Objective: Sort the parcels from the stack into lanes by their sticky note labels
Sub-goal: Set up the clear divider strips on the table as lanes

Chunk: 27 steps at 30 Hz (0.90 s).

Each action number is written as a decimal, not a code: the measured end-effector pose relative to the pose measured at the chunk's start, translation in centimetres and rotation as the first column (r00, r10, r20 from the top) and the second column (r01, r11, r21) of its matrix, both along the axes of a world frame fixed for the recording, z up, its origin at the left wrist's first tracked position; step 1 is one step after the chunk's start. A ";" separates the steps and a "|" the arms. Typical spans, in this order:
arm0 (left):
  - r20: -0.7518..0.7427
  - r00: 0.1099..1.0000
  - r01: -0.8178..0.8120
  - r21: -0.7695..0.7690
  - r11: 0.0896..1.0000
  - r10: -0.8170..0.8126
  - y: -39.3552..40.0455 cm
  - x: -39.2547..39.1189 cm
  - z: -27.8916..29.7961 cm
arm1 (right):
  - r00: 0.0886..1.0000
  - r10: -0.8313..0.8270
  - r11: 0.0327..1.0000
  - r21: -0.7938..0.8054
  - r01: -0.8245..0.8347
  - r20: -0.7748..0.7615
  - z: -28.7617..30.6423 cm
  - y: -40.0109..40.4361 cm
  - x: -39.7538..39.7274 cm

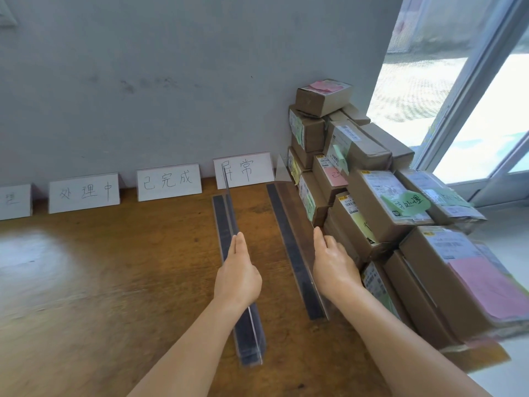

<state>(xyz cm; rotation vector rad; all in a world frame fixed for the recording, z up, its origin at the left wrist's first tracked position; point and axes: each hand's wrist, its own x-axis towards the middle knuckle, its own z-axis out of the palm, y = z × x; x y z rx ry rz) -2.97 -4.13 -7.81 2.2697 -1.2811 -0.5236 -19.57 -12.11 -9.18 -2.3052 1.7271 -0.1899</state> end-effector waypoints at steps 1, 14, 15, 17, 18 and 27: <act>-0.003 1.000 0.000 -0.003 1.000 0.000 0.0 0.0 0.0 | 1.000 0.010 1.000 0.009 -0.010 0.006 0.0 0.0 0.0; 0.015 1.000 0.025 -0.072 0.997 -0.024 0.0 0.4 -0.6 | 0.995 0.092 0.996 0.019 -0.093 0.050 -0.7 -0.3 -0.2; 0.010 1.000 0.025 -0.077 0.997 -0.024 0.1 0.4 -0.7 | 0.994 0.093 0.995 0.019 -0.094 0.051 -0.8 -0.3 -0.2; 0.008 1.000 0.023 -0.084 0.996 -0.022 0.2 0.4 -0.7 | 0.994 0.092 0.995 0.021 -0.094 0.054 -0.7 -0.3 -0.2; 0.010 1.000 0.022 -0.086 0.996 -0.021 0.2 0.5 -0.8 | 0.994 0.092 0.995 0.024 -0.093 0.054 -0.7 -0.3 -0.2; 0.008 1.000 0.024 -0.087 0.996 -0.024 0.2 0.5 -1.0 | 0.997 0.064 0.996 0.052 -0.067 0.050 -0.2 0.1 -0.4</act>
